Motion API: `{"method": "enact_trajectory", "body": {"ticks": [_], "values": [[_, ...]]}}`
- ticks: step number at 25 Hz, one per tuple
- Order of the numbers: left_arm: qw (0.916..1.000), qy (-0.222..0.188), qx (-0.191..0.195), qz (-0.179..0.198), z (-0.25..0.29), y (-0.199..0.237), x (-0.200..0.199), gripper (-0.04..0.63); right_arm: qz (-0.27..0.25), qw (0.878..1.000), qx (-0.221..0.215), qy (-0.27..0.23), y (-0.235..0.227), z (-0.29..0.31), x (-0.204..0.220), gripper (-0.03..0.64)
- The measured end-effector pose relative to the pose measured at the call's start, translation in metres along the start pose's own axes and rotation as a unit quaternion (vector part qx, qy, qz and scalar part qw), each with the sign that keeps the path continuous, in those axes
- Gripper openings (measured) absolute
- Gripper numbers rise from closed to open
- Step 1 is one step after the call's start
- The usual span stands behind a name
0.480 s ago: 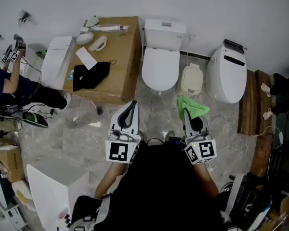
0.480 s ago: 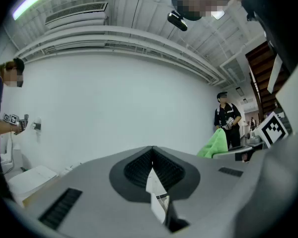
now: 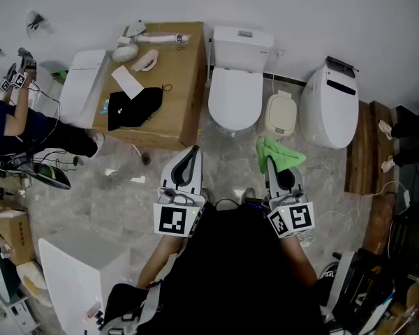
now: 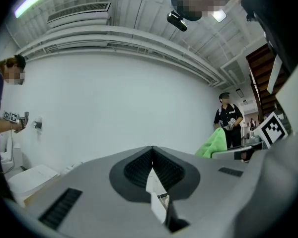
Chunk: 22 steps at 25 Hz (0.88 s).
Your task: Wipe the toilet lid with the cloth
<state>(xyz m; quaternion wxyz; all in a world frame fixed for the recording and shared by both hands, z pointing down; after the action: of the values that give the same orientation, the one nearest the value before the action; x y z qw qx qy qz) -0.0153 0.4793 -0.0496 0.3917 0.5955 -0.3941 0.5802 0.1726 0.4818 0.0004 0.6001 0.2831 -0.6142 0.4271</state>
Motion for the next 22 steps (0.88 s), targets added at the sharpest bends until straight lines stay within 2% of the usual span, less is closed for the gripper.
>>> {"method": "enact_trajectory", "body": {"ticks": [8,15,22], "values": [[0.9999,0.005,0.009,-0.011,-0.022,0.029,0.006,0.006,-0.002,1.0,0.016,0.006,0.029,0.011,0.012,0.049],[0.9993,0.013,0.032,-0.017,-0.034,0.053,0.015,0.006,-0.009,0.999,0.034,-0.001,0.053,0.023,0.015,0.05],[0.9989,0.024,0.033,-0.024,-0.028,0.063,0.026,0.006,-0.007,0.999,0.038,0.007,0.051,0.037,0.021,0.05]]}}
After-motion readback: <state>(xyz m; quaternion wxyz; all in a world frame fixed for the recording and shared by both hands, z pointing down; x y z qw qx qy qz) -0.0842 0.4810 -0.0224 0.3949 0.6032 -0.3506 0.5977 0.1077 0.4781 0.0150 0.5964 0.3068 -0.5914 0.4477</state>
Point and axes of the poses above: the fingertips, and each gripper's own axes: z forward along the fingers, y to its left, x out of its underside, the point moved 1 cm from there along -z, backward along the fingers
